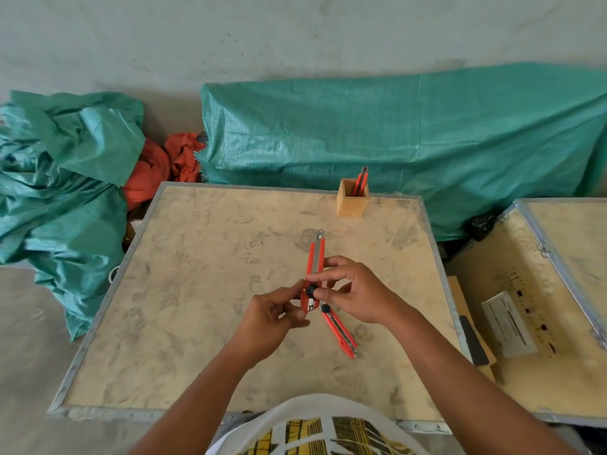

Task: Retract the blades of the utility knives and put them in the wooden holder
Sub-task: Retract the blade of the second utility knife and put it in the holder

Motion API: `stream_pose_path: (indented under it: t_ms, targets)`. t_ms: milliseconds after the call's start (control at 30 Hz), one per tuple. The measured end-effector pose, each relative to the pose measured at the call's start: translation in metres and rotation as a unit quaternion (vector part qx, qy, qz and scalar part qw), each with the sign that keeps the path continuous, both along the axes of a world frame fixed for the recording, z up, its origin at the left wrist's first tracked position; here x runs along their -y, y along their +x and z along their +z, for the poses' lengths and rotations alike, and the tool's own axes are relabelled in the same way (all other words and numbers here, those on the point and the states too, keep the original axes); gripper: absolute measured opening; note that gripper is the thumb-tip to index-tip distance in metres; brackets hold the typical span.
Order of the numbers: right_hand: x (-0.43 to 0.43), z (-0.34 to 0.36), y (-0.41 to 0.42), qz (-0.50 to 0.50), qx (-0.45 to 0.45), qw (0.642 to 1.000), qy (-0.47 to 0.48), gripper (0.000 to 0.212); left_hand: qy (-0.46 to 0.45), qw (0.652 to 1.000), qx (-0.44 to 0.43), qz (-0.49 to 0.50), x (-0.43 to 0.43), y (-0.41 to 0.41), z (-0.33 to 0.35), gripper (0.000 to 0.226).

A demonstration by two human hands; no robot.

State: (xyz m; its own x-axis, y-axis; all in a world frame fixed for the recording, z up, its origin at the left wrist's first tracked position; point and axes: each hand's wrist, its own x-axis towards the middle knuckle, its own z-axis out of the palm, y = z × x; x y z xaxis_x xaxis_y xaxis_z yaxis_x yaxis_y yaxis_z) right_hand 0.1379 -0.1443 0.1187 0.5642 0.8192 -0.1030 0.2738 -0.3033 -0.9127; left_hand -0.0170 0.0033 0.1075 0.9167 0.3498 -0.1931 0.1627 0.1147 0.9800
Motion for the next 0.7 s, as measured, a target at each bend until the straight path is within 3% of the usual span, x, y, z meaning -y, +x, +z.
stream_pose_path:
  t_ms: [467, 600, 700]
  targets:
    - [0.002, 0.006, -0.009, -0.055, 0.039, 0.997, 0.032, 0.016, 0.02, 1.0, 0.013, -0.014, -0.001, 0.006, 0.012, 0.058]
    - [0.002, 0.008, -0.011, -0.093, 0.082, 0.992, 0.037, 0.026, 0.035, 0.999, 0.013, -0.026, -0.001, 0.01, 0.014, 0.059]
    - [0.006, 0.009, -0.007, -0.084, 0.045, 0.994, 0.046, 0.03, 0.04, 0.999, 0.014, -0.025, 0.001, 0.015, 0.015, 0.058]
